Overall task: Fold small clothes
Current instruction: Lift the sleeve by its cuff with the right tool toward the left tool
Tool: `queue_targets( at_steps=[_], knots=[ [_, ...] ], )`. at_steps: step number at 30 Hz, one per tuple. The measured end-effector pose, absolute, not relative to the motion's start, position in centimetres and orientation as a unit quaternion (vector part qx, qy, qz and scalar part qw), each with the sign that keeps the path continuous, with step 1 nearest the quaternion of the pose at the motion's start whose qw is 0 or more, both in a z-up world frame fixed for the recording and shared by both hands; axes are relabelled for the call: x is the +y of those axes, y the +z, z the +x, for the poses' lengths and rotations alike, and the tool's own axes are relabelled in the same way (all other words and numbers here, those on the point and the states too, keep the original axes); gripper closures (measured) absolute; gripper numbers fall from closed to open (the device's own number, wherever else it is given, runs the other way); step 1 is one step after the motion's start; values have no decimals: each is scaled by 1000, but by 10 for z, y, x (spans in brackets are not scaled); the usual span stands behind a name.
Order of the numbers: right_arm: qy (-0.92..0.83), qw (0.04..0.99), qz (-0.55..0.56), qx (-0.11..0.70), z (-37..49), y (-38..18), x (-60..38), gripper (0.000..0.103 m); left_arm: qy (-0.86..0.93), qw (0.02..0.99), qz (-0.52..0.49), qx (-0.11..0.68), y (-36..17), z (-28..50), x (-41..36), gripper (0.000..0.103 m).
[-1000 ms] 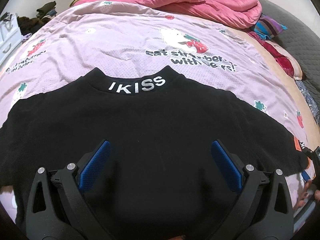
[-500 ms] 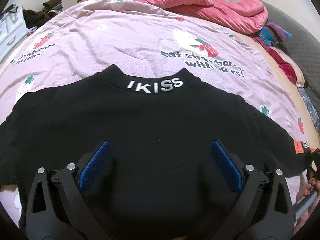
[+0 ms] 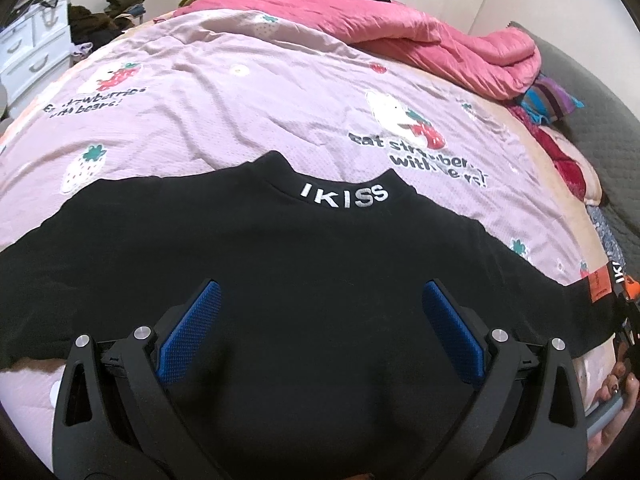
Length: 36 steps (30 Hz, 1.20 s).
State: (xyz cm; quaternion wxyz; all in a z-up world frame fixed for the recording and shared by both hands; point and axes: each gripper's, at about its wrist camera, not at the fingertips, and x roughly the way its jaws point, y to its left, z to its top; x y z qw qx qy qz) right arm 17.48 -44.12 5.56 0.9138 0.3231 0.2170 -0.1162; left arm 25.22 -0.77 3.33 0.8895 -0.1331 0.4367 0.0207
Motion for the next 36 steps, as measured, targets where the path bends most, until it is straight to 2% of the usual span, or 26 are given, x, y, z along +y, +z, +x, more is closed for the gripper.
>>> queue_targets(
  at_steps=[24,36],
  knots=[
    [53,953,195,225,213,127,-295,83,31,891,-187,412,62,229,51,8],
    [118,951,124,256,227,122,-208,83,36,884,-233,403,62,219,91,8]
  ],
)
